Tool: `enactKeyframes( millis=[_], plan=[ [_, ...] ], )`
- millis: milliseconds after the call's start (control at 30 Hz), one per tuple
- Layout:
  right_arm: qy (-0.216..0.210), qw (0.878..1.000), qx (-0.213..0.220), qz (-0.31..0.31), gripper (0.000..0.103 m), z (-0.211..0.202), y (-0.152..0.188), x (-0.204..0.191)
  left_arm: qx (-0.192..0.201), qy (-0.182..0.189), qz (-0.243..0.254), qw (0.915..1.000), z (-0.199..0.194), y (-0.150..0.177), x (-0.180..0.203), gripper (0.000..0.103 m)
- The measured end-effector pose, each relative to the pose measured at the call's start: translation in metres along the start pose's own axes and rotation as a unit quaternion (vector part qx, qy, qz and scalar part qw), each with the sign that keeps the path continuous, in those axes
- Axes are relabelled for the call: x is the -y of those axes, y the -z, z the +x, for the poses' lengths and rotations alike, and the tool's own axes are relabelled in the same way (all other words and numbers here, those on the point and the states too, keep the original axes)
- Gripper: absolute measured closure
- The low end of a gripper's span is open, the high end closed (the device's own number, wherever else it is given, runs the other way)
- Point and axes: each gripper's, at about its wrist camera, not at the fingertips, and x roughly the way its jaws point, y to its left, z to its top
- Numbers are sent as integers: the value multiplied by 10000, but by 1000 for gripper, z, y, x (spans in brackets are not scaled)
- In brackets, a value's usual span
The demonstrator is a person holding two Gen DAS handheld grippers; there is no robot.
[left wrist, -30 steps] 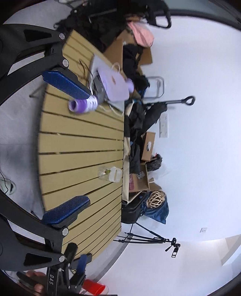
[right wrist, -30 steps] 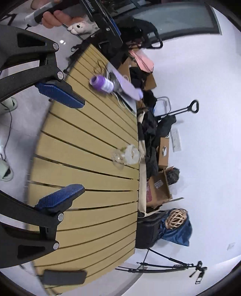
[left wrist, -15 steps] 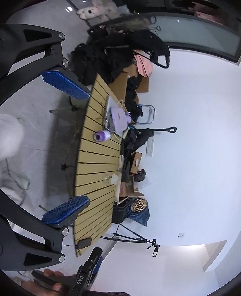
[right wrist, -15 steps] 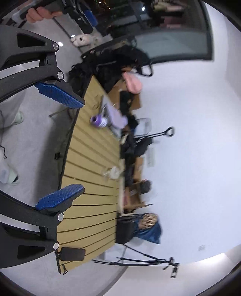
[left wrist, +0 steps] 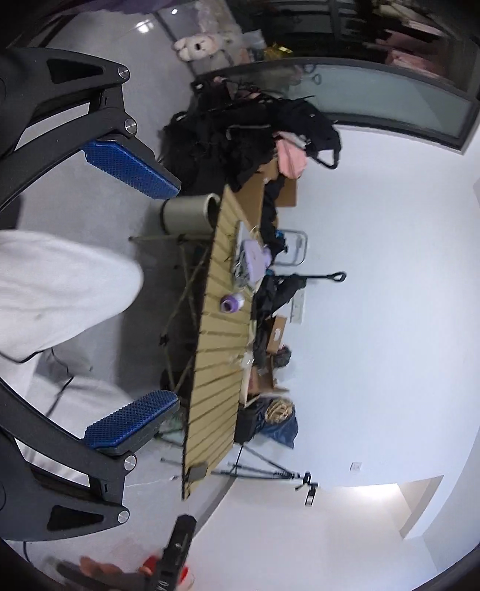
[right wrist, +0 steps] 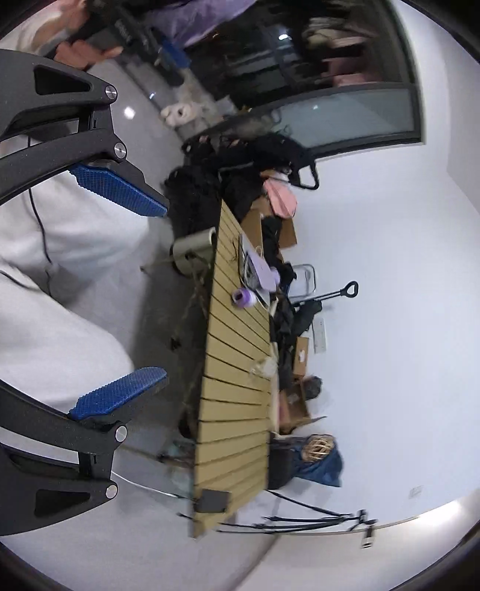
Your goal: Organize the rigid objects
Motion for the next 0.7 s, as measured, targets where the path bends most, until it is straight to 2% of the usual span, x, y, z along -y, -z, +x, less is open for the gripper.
enactKeyframes(
  millis=[67,167,233,333,433,700],
  plan=[
    [165,9998,101,7,15,-15,18,-8,-10,37,174,9998,-17,12,4,0],
    [145,9997,167,-68,15,-30,43,-24,9,-156,365,9992,-28,22,11,0],
    [234,9990,321,-213,15,-36,54,-34,-6,-125,341,9993,-33,23,13,0],
    [148,9992,222,-307,15,-33,52,-42,45,-63,290,9996,-39,21,14,0],
    [8,9983,310,-484,15,-37,52,-51,51,-19,288,9996,-42,20,14,0],
    [13,9982,291,-528,15,-35,53,-54,120,30,226,9997,-49,22,12,0]
  ],
)
